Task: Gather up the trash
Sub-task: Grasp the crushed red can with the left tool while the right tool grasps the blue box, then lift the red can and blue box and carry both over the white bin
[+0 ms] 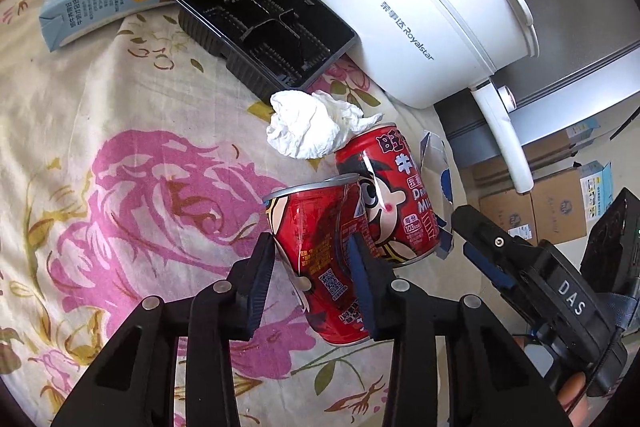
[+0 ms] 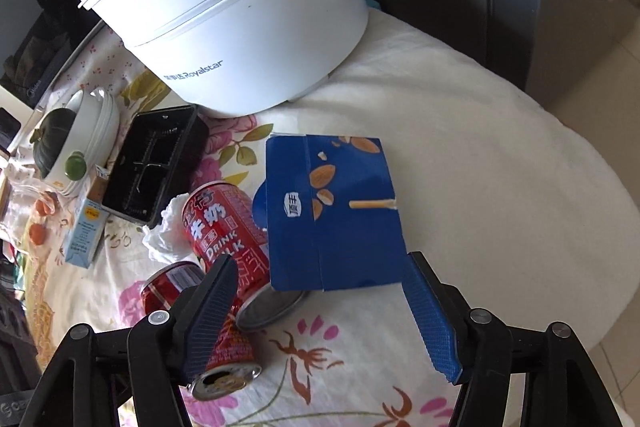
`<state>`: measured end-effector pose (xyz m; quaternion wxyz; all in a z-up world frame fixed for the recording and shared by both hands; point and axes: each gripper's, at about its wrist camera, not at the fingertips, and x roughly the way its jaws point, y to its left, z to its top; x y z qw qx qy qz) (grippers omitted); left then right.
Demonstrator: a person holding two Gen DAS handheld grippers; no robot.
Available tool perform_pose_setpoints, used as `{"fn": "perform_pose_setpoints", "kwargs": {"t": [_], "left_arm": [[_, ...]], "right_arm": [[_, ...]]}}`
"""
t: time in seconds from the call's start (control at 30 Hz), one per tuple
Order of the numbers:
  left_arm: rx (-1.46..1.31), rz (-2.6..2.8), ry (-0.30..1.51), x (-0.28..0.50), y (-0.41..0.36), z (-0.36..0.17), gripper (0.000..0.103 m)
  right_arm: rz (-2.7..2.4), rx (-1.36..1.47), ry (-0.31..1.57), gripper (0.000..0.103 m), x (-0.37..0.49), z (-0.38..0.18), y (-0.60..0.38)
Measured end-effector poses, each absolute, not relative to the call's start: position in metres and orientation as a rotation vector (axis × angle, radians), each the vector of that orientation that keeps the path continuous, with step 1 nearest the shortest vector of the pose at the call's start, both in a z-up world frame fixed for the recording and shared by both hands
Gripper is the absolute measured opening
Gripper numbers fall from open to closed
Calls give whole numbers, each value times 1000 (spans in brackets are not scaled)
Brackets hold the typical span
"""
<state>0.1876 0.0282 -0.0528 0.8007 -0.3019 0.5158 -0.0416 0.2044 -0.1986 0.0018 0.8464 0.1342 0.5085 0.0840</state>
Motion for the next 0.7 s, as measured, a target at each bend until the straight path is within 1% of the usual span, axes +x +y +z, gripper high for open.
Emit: {"fn": "perform_pose_setpoints", "kwargs": {"t": [0.13,0.27,0.33,0.37,0.43,0.47,0.5,0.6,0.7], "left_arm": [[-651,-90,1099,187,29,-51,37],[-659,-86,1097,187,32,-49,35],[-661,-81,1097,186,34,-48,34],[-662,-82,1097,185,34,-47,34],[-667,-87,1099,183,35,-47,34],[-673,-89,1102,182,36,-47,34],[-677,-92,1106,179,38,-47,33],[-683,-101,1110,178,38,-44,33],[-684,-114,1096,176,36,-38,33]], "right_arm": [[161,201,1075,73,212,-6,-190],[153,210,1063,72,214,-8,-196],[166,238,1072,64,215,-9,-200],[168,241,1084,51,216,-10,-200],[191,265,1076,45,215,-9,-204],[191,264,1063,40,214,-6,-204],[192,260,1050,29,212,-3,-205],[159,219,1032,13,207,8,-206],[132,198,1043,12,203,10,-211]]}}
